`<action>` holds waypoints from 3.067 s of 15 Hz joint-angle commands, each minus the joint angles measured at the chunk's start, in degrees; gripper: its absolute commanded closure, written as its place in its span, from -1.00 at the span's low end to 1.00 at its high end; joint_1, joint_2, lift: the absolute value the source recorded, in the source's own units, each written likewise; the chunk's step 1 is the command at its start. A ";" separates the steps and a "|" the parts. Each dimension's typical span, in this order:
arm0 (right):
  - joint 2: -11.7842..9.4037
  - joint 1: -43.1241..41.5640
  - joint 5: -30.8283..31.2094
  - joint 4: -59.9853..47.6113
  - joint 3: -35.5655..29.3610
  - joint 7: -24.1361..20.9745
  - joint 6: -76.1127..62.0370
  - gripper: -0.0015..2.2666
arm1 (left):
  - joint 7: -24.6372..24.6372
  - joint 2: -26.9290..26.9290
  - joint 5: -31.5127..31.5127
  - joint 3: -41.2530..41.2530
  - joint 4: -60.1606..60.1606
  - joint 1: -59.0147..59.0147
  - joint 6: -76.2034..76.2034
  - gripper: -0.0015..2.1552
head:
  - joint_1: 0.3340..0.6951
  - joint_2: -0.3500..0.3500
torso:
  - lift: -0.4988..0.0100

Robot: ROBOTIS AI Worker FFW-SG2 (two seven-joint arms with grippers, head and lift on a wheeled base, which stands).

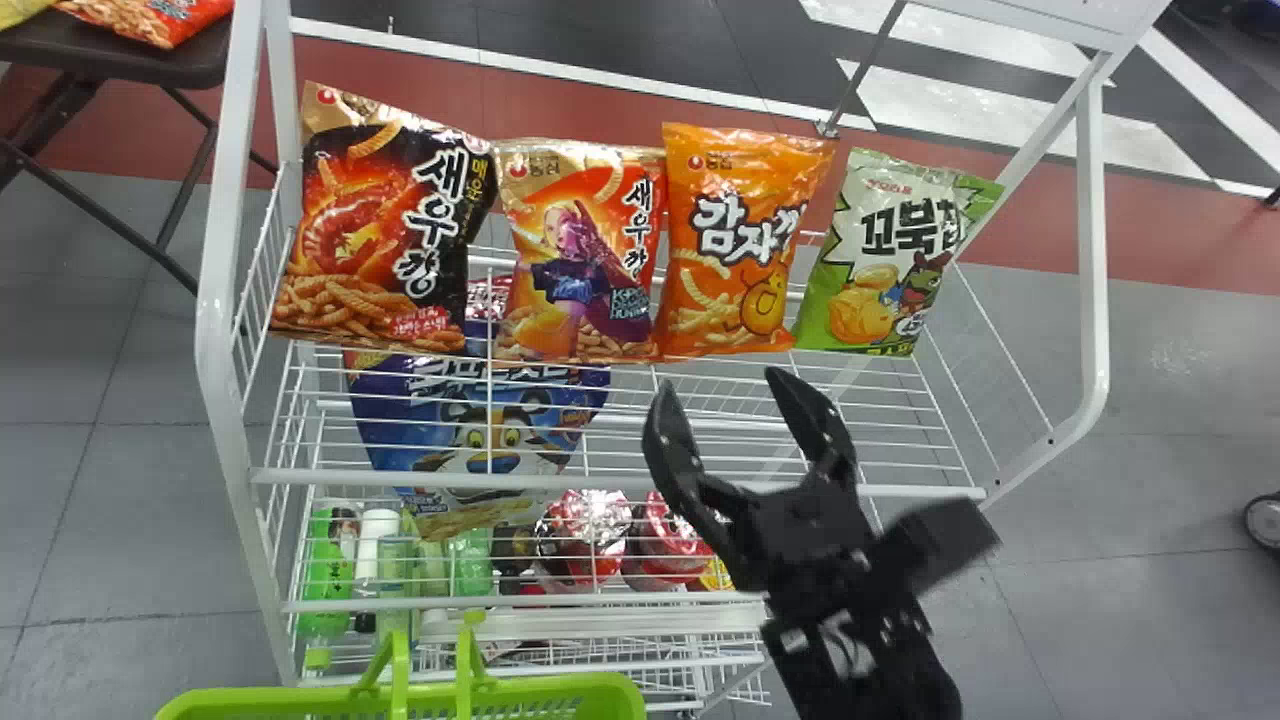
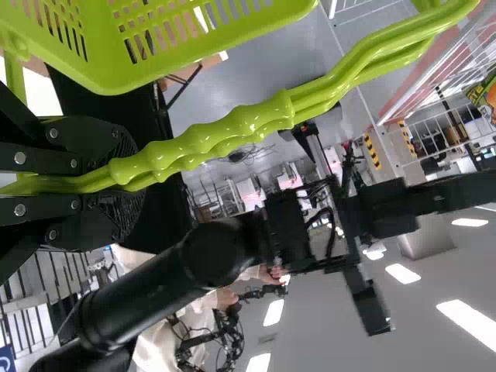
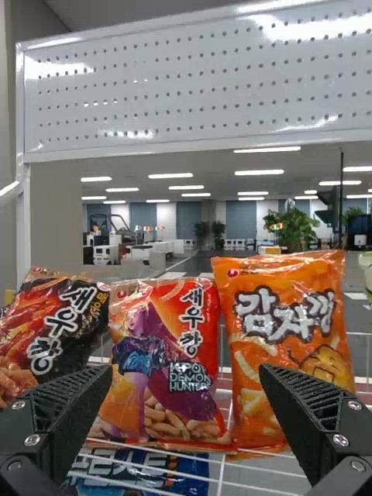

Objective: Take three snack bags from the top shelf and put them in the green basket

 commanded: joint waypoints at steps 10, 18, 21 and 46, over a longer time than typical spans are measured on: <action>-0.15 -27.15 2.17 19.05 2.80 0.13 14.56 -0.87 | -0.02 1.86 3.38 2.05 5.54 -6.07 0.86 0.79 | 1.00 -1.00 | 0.82; -0.42 -28.12 2.17 15.35 3.15 1.71 29.33 0.84 | -0.19 2.65 5.93 3.81 6.25 -6.33 0.69 0.79 | 1.00 -0.83 | 0.82; -0.50 -24.96 2.61 10.87 2.36 2.85 28.27 0.85 | 0.86 2.21 5.66 3.72 6.33 -6.33 0.86 0.79 | 1.00 -0.85 | 0.82; 2.13 10.73 -20.16 -27.98 -20.93 34.84 81.71 0.86 | 3.41 1.07 7.42 4.86 1.50 -4.31 -1.25 0.79 | 1.00 -1.00 | 0.82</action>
